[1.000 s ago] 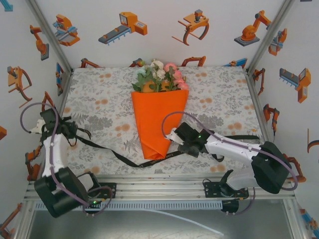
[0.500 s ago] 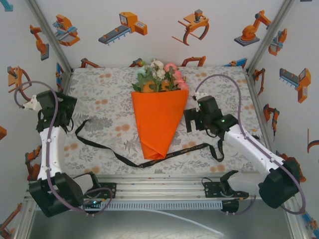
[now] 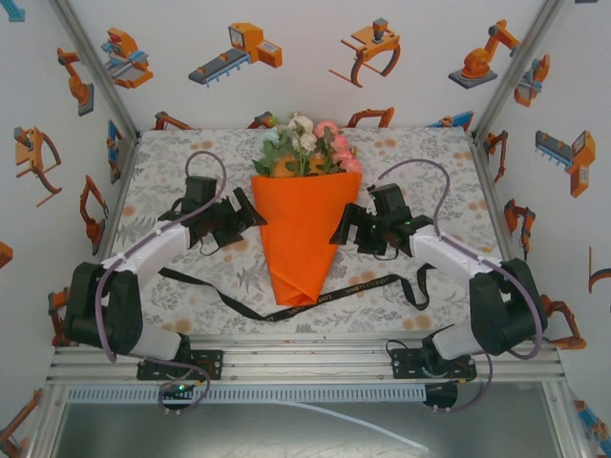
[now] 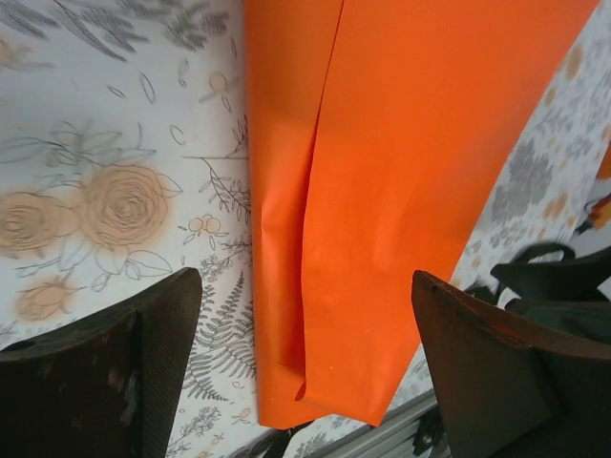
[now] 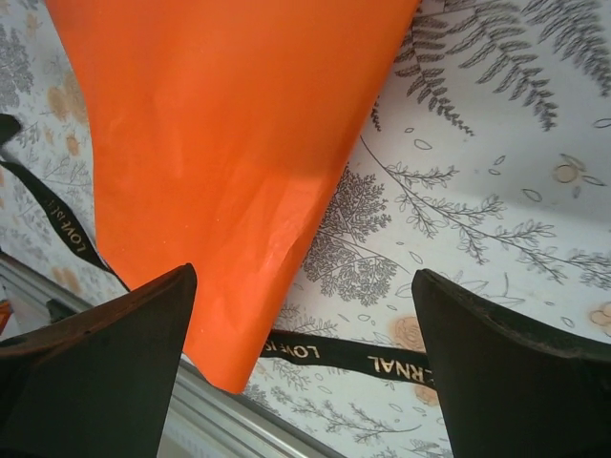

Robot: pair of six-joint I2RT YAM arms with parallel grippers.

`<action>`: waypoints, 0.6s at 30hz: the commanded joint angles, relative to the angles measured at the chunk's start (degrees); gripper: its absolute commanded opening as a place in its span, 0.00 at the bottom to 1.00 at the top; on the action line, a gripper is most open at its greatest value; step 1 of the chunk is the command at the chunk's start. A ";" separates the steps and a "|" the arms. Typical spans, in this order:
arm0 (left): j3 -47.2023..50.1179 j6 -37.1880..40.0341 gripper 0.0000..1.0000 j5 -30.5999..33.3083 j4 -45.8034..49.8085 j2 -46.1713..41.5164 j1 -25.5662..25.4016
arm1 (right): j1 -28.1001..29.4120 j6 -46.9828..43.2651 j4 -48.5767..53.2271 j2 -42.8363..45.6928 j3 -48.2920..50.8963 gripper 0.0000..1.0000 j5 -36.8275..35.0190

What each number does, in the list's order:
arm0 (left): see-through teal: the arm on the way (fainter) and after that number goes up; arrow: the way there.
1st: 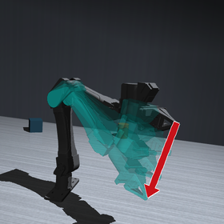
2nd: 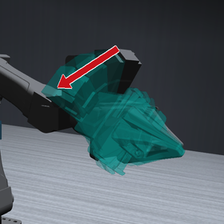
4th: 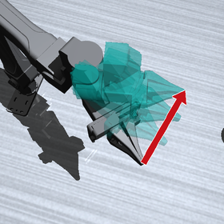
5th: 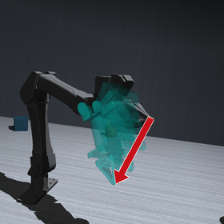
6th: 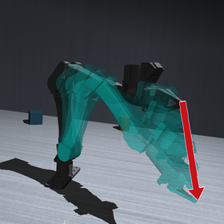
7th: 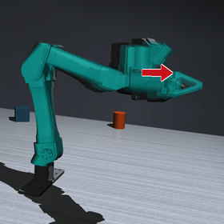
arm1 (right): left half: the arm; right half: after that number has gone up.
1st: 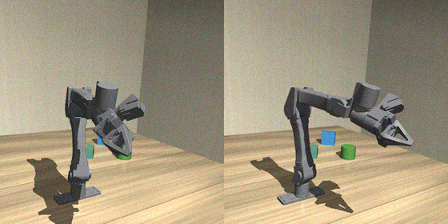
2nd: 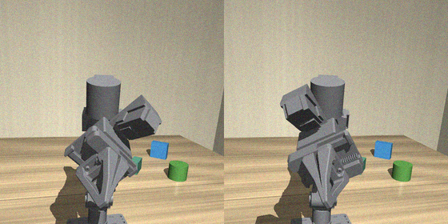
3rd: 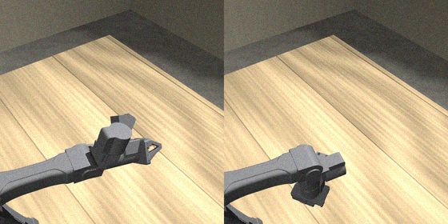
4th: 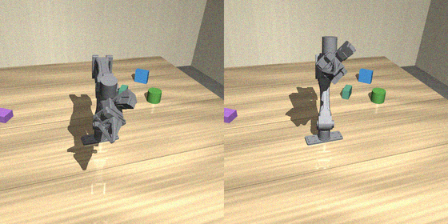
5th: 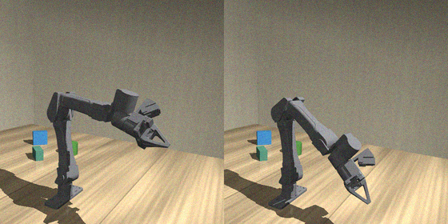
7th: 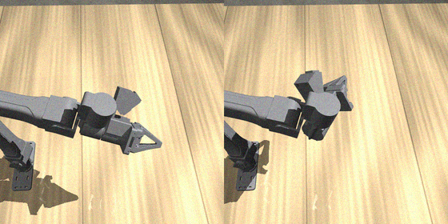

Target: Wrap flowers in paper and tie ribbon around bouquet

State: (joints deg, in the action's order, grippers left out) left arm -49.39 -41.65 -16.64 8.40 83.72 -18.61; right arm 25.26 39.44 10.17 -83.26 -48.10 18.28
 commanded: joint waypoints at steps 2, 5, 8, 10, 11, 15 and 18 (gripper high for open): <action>-1.36 2.09 0.85 -3.23 -5.96 4.90 -2.26 | -0.14 6.14 -11.17 -2.73 2.63 0.69 5.26; -1.14 2.31 0.85 -2.00 -6.54 7.87 -3.16 | -0.10 7.05 -13.24 -4.63 3.13 0.61 5.87; 0.33 0.46 0.79 -5.91 -11.53 10.50 -3.78 | -0.12 7.68 -15.58 -5.53 3.95 0.56 6.11; 0.23 0.21 0.75 -6.15 -11.68 11.64 -4.45 | -0.05 8.43 -16.58 -6.29 4.07 0.53 6.65; 0.17 0.32 0.73 -5.97 -11.39 11.81 -4.61 | -0.11 8.46 -16.68 -6.51 4.06 0.52 6.80; 0.69 0.68 0.69 -4.74 -11.00 11.68 -4.59 | -0.12 8.63 -17.24 -6.80 4.50 0.52 6.53; 0.69 -0.45 0.62 -6.30 -13.00 13.35 -4.58 | 0.05 9.63 -18.83 -7.52 4.74 0.48 7.17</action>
State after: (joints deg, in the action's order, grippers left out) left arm -49.25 -41.47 -20.99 -1.80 95.70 -23.03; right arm 25.26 47.46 -5.41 -89.71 -44.18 24.64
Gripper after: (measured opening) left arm 0.640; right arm 0.493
